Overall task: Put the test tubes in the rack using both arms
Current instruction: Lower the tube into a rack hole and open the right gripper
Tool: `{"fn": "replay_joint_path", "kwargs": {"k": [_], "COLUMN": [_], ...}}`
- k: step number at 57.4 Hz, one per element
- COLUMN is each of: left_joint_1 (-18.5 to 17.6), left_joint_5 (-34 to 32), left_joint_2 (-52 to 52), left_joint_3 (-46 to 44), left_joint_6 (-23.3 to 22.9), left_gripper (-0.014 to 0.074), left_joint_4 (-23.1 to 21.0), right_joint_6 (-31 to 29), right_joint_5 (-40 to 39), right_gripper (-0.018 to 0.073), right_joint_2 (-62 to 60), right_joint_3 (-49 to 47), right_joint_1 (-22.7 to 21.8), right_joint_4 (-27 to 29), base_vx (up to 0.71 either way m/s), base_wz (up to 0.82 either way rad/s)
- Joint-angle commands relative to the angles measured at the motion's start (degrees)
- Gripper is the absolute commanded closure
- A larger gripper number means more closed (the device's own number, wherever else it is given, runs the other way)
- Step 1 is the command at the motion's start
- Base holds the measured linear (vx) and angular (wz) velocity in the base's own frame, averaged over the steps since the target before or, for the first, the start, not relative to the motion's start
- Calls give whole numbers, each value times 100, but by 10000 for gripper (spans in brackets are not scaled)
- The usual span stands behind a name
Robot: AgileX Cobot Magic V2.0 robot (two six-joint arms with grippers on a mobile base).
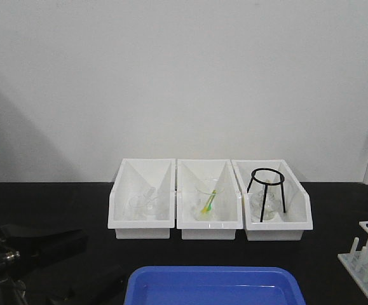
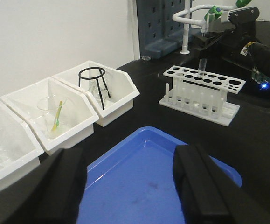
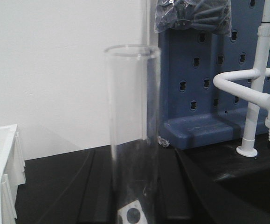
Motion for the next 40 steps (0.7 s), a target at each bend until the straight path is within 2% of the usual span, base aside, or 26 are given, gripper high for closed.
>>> {"fn": "replay_joint_path", "kwargs": {"k": [1,40], "left_joint_1": [1,1], "left_joint_5": [-499,-522], "left_joint_2": [-70,-70], "left_joint_3": [-177,-177], "left_joint_6": [-5,-30], "left_gripper": [98,98], "left_joint_4": [-26,-41], "right_joint_6": [24,95], "right_joint_5": [-608,-866], "right_gripper": [564,564], "right_joint_2": [-143,623], "right_joint_3": [-175,-175], "right_joint_1": [-29,-29], "right_joint_4": [-81,-56], "base_vx": [0,0], "base_wz": [0,0]}}
